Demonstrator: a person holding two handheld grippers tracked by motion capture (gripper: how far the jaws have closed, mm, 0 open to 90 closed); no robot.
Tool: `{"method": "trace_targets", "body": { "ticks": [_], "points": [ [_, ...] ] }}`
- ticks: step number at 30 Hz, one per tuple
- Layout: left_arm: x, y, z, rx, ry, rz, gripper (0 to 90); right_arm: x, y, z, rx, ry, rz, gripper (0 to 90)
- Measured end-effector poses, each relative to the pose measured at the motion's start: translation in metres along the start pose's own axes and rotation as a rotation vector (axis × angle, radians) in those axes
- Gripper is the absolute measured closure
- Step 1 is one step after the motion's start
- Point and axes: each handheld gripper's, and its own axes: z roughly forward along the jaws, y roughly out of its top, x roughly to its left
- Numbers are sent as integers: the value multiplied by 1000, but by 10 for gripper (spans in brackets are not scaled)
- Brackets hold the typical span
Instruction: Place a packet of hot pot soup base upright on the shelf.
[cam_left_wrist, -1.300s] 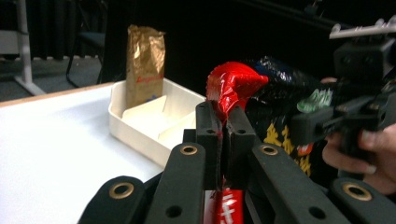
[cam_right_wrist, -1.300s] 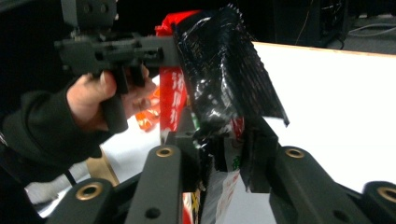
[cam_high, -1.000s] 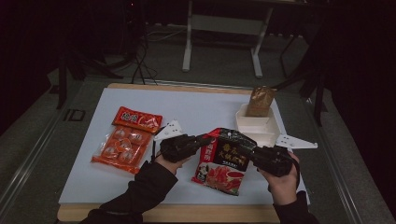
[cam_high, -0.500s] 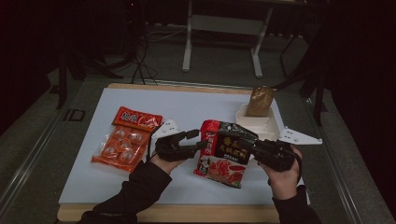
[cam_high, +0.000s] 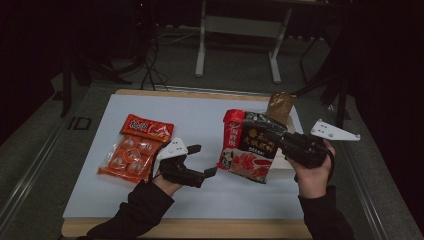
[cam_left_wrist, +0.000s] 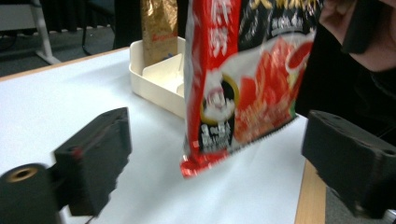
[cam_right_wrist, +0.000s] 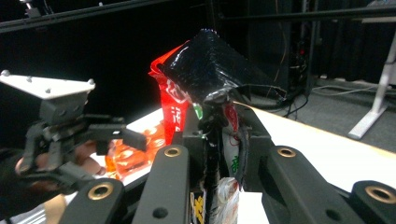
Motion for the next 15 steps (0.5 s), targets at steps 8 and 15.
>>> {"method": "trace_targets", "body": {
  "ticks": [8,15],
  "points": [
    [5,-20,-7,-13,29,1,24,-21,16,1,-40,13,-40,771],
    [7,-37,-15,18,43,14,24,-40,30,-2,-76,-24,-80,771]
  ]
}}
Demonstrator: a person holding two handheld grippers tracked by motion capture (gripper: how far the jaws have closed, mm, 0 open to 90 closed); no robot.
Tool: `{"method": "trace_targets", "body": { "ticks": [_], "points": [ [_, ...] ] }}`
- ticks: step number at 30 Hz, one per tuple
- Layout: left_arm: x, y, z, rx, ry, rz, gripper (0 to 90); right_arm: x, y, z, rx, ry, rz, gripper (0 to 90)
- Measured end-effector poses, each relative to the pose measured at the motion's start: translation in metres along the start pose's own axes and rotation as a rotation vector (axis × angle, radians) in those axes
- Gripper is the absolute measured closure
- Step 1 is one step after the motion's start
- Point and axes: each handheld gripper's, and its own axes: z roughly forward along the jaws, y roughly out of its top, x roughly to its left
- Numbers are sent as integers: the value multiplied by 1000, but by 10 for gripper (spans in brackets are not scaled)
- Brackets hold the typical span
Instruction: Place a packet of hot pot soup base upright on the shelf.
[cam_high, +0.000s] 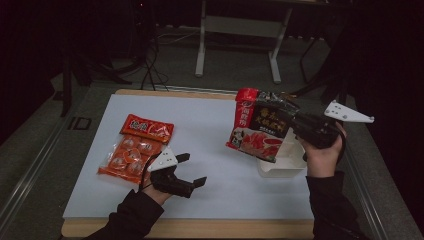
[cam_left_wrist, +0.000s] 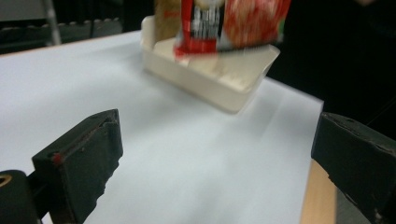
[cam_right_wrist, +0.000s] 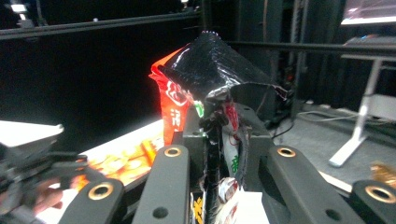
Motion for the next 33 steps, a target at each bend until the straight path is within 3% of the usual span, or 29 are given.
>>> {"method": "trace_targets", "body": {
  "ticks": [7,8,12,14,20,26,33],
  "points": [
    [-1,-15,-4,7,-18,15,24,-20,6,-2,-6,-45,-16,771],
    [0,-21,-5,-5,-40,22,25,-27,8,-2,-6,-62,-26,771],
    [0,-26,-6,-5,-29,39,35,-40,8,-1,-5,-91,-38,771],
    [1,-32,-7,17,-15,42,35,-46,8,-1,-2,-104,-39,771],
    [3,-40,-8,34,-20,30,34,-66,5,3,20,-139,-29,771],
    [4,-43,-7,41,-23,22,33,-84,-1,3,5,-152,-46,771],
    [5,-43,-6,38,-16,17,34,-103,-7,4,31,-154,-16,769]
  ]
}}
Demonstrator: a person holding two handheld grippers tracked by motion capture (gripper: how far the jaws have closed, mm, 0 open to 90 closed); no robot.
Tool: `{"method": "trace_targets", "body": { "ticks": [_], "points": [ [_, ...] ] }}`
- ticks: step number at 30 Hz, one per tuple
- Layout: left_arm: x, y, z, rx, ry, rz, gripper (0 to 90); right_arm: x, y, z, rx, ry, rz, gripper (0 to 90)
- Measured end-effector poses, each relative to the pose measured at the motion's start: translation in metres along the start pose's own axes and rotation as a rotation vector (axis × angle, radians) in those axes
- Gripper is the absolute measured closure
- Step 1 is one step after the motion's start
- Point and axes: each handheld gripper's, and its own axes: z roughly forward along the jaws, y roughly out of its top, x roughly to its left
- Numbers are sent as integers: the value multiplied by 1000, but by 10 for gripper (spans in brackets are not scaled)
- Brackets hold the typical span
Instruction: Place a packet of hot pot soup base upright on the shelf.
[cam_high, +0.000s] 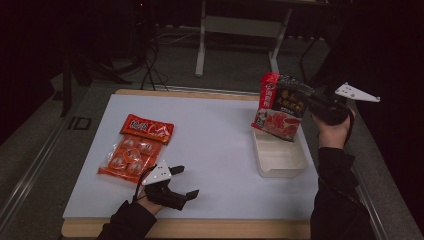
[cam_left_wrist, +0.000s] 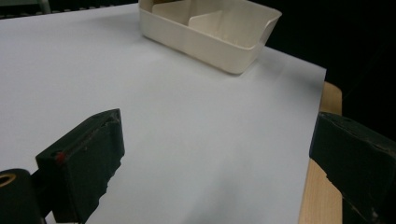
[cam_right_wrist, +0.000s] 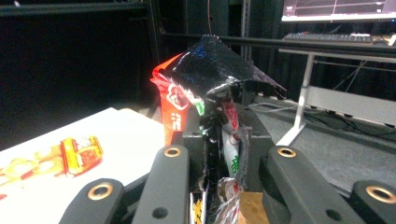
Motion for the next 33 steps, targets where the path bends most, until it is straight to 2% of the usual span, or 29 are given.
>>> {"method": "trace_targets", "body": {
  "ticks": [8,13,16,19,22,25,29,33],
  "points": [
    [-1,0,1,-4,-12,-6,34,-10,-7,9,53,-26,-15,769],
    [0,0,1,-1,-8,-4,34,-10,-14,19,109,-45,-58,769],
    [0,0,1,-3,-9,-7,34,-12,-19,24,114,-46,-69,768],
    [0,0,1,-7,-13,-8,34,-16,-23,24,95,-33,-44,766],
    [0,-1,1,-6,-14,-9,34,-19,-26,23,79,-11,-63,764],
    [0,-1,1,-4,-17,-11,34,-21,-27,21,80,20,-44,761],
    [0,-1,2,-4,-15,-11,34,-20,-30,25,135,45,-63,761],
    [0,-1,2,-4,-15,-10,34,-15,-34,32,129,64,-78,758]
  ]
}}
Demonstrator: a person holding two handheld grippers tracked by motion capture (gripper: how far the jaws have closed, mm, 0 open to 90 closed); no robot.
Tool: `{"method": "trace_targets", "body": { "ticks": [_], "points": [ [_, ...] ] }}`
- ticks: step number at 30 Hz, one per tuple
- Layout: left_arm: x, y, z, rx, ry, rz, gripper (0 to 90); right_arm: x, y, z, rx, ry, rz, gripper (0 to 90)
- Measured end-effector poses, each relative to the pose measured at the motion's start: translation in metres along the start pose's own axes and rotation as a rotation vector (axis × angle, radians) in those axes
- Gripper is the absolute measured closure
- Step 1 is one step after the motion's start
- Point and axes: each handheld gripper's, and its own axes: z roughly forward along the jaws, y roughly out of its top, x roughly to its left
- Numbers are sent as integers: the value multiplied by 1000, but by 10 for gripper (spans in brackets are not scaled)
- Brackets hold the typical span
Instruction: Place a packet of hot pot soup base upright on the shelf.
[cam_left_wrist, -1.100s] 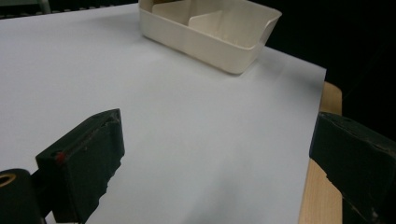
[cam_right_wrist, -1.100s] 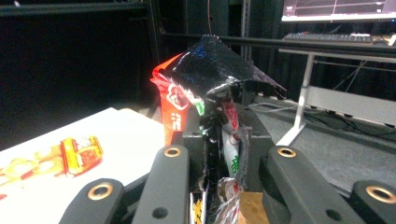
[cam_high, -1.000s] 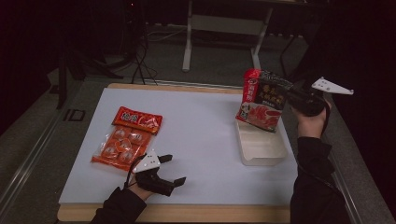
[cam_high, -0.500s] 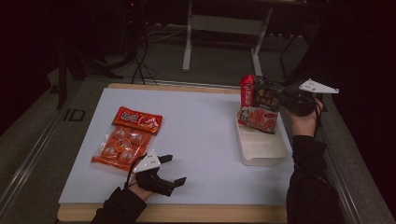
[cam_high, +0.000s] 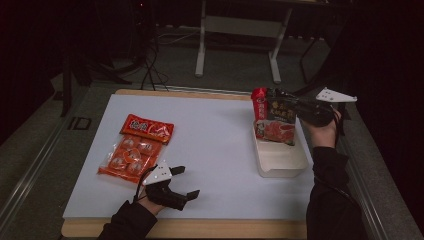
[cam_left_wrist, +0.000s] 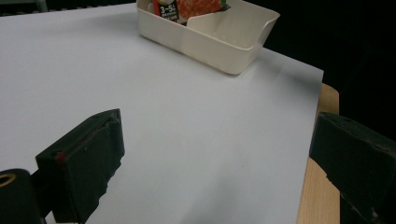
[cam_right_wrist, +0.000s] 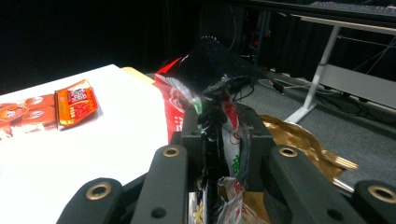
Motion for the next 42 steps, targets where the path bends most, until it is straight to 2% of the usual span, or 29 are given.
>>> {"method": "trace_targets", "body": {
  "ticks": [7,11,18,20,21,23,26,29,30,31,32,33,35,37,42],
  "points": [
    [1,0,-1,-5,-2,-4,34,-2,-10,1,-20,42,41,749],
    [1,-1,0,-1,6,-3,34,-6,-16,-2,-24,31,87,743],
    [1,-2,0,2,1,-5,34,-7,-22,-3,-47,28,103,735],
    [1,-2,0,5,1,-1,34,-7,-24,-3,-36,28,107,731],
    [1,-2,0,2,0,-3,34,-7,-26,-3,-17,20,93,730],
    [1,-1,0,3,0,-4,34,-8,-33,-2,6,25,109,716],
    [1,-1,0,4,0,-5,34,-8,-37,-4,-8,22,136,665],
    [1,-2,1,5,-1,-4,34,-3,-32,-6,11,-24,117,604],
    [1,-2,1,5,-1,-4,34,-3,-32,-6,11,-24,117,604],
    [1,-2,2,5,-7,-5,34,-2,-29,-7,30,-36,131,566],
    [1,-2,2,5,-9,-4,34,1,-25,-8,52,-50,151,474],
    [1,-2,2,5,-12,-4,34,2,-24,-9,45,-48,160,437],
    [1,-2,2,1,-16,-9,34,4,-20,-14,-3,-28,183,436],
    [2,-2,2,0,-21,-18,34,7,-12,-19,-31,-33,179,406],
    [1,-1,1,-5,-9,-2,35,18,8,-27,-40,-40,150,368]
  ]
}}
